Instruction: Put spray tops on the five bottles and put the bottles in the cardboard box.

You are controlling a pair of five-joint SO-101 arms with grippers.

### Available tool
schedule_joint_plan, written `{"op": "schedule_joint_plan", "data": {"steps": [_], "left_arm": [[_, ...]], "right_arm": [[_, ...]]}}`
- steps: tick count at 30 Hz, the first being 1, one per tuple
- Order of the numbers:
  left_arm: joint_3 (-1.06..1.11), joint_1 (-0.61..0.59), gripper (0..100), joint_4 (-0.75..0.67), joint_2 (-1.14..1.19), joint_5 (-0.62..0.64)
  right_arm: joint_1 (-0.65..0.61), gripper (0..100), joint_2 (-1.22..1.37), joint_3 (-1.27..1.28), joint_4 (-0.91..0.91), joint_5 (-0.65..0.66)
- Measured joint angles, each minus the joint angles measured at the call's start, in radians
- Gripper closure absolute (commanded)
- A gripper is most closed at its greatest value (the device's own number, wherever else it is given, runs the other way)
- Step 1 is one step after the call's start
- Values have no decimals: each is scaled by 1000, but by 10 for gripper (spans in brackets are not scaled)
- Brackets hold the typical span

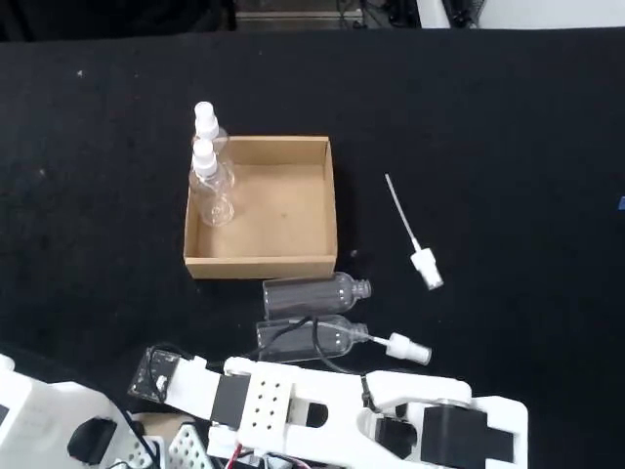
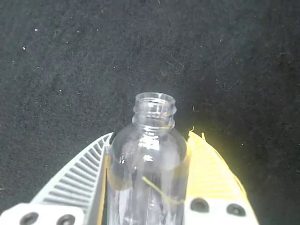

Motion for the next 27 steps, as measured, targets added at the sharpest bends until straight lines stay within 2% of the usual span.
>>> {"op": "schedule_joint_plan", "data": {"steps": [8, 15, 18, 22, 27], "left_arm": [[0, 0, 971, 0, 0, 0], [0, 0, 971, 0, 0, 0], [0, 0, 971, 0, 0, 0], [0, 0, 971, 0, 0, 0], [-5, 0, 971, 0, 3, 0]], "right_arm": [[26, 737, 0, 0, 2, 114], [29, 737, 2, -29, 15, 127], [28, 737, 2, -101, 92, 123], [28, 737, 2, -195, 206, 11], [29, 740, 11, -201, 224, -187]]}}
